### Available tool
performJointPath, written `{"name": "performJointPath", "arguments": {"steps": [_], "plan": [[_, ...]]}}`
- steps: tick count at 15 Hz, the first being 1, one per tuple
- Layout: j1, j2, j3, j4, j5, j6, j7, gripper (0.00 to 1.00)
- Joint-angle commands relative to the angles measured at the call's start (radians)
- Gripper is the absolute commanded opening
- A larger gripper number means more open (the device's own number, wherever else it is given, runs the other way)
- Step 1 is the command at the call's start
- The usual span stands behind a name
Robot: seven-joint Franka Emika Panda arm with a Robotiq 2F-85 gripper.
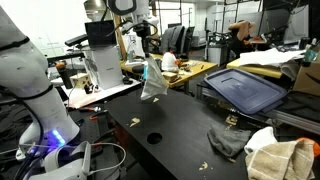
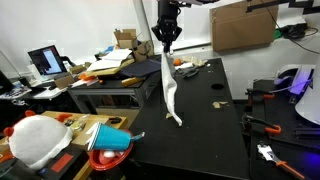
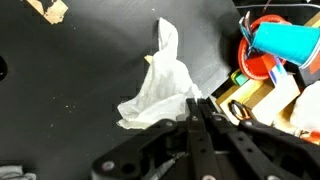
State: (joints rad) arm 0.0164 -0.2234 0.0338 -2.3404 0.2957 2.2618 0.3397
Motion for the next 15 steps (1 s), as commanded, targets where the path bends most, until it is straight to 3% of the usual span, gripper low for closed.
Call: {"name": "performJointPath", "arguments": {"steps": [1,8,15], "plan": [[-0.033,-0.101,0.034,-0.063,-0.090,0.058,0.164,0.01],[-0.089,-0.197,0.083,-0.096,-0.209,0.044,0.446,0.01],[-0.083,-0.274,0.069,-0.111,-0.180,-0.020,0.488,0.01]]}}
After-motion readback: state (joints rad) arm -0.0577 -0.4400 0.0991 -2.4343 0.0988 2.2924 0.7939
